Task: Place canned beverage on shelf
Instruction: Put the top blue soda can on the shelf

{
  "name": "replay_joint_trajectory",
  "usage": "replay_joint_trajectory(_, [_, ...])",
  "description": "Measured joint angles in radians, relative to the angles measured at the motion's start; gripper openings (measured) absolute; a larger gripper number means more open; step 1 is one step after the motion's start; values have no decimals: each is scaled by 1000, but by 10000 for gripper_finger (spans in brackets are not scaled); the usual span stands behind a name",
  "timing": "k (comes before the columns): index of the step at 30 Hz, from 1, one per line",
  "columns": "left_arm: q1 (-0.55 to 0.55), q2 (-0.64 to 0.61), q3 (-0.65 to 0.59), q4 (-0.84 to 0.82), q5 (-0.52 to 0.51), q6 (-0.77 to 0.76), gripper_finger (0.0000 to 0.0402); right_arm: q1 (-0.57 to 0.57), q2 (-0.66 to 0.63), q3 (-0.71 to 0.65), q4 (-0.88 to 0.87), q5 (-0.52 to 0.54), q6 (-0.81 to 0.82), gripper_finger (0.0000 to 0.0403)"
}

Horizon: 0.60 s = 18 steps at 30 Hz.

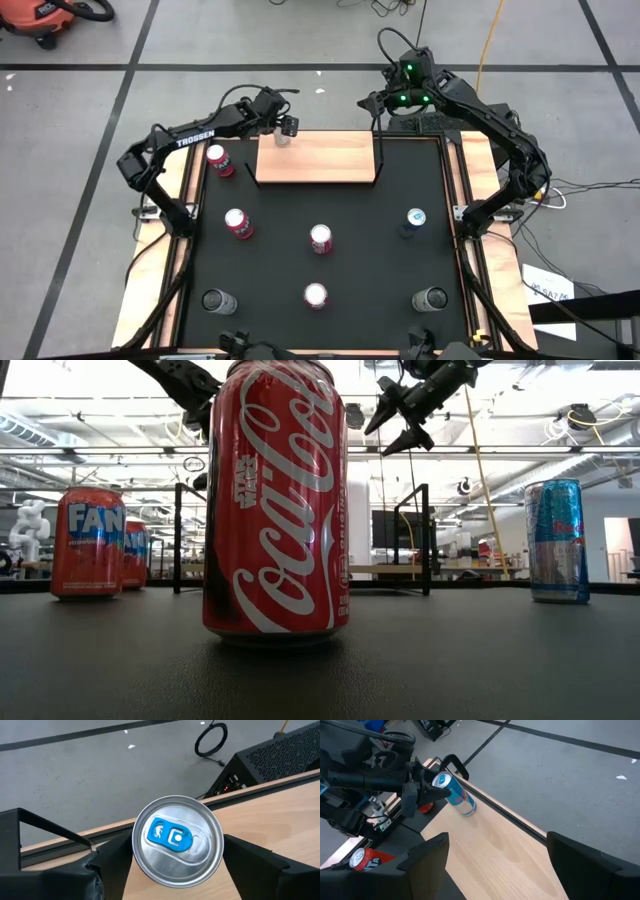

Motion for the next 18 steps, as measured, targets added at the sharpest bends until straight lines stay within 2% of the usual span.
replay_joint_trajectory(9, [1, 0, 0, 3, 18, 60, 217, 0, 0, 0, 0, 1, -4, 320])
replay_joint_trajectory(18, [2, -2, 1, 5, 116, 288, 219, 0, 0, 0, -10, 1, -9, 320])
